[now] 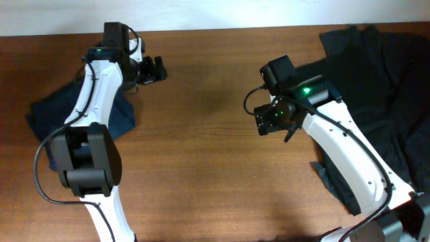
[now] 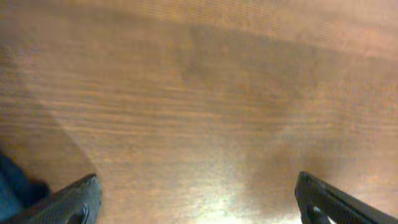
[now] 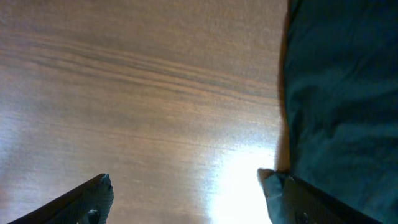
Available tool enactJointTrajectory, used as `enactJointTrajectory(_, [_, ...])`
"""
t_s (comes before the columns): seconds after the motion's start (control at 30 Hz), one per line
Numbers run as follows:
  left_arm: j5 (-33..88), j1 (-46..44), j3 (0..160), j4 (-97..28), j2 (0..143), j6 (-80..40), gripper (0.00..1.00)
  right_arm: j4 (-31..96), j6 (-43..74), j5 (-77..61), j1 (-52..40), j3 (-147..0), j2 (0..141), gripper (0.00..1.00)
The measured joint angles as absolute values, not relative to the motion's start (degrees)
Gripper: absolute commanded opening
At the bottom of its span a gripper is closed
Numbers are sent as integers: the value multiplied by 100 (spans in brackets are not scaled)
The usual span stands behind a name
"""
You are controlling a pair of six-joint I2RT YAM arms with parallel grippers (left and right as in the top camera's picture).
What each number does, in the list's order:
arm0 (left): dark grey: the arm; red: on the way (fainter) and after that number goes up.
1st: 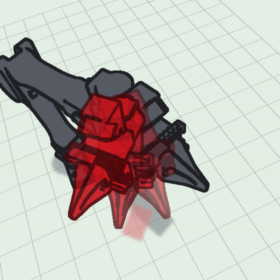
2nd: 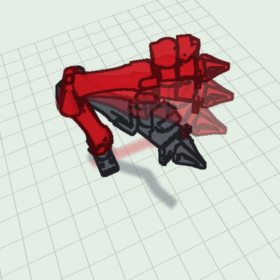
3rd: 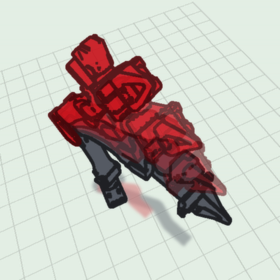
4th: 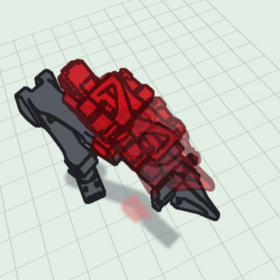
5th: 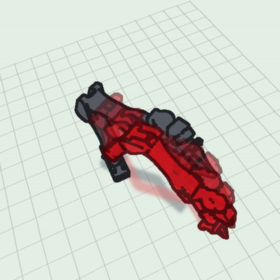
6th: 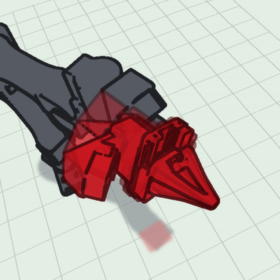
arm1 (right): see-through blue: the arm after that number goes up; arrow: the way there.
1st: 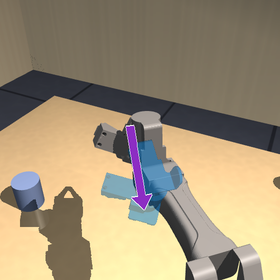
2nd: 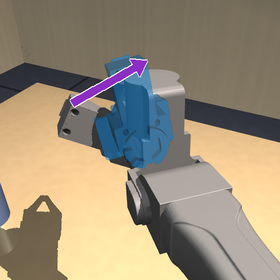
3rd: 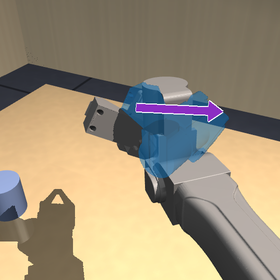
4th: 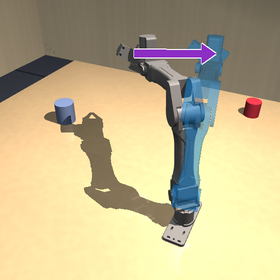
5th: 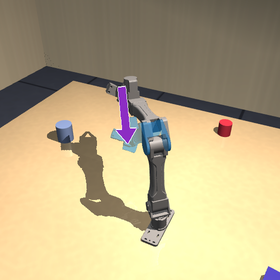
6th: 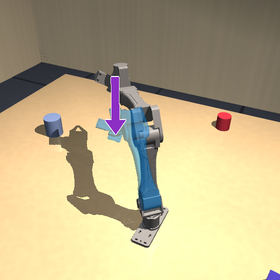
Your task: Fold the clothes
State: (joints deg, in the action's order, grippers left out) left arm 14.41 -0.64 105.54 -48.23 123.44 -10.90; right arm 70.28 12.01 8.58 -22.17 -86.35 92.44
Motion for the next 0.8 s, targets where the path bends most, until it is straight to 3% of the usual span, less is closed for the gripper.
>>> enactJointTrajectory(0.17, [1413, 36, 10018, -4921, 12639, -1092, 99, 7098, 1203, 860, -2217, -8635, 9244, 90])
enactJointTrajectory(0.3, [1037, 342, 9804, -5760, 12787, -1072, 99, 7133, 1199, 860, -2217, -8635, 9244, 90])
enactJointTrajectory(0.53, [462, 1420, 9743, -6624, 12794, -1063, 99, 7135, 1203, 860, -2217, -8635, 9244, 90])
enactJointTrajectory(0.63, [399, 1319, 9743, -6829, 12794, -1039, 99, 7133, 1212, 858, -2215, -8635, 9244, 100])
enactJointTrajectory(0.8, [318, 508, 9738, -6882, 12794, -1024, 99, 6923, 1369, 163, -1750, -8635, 9244, 99])
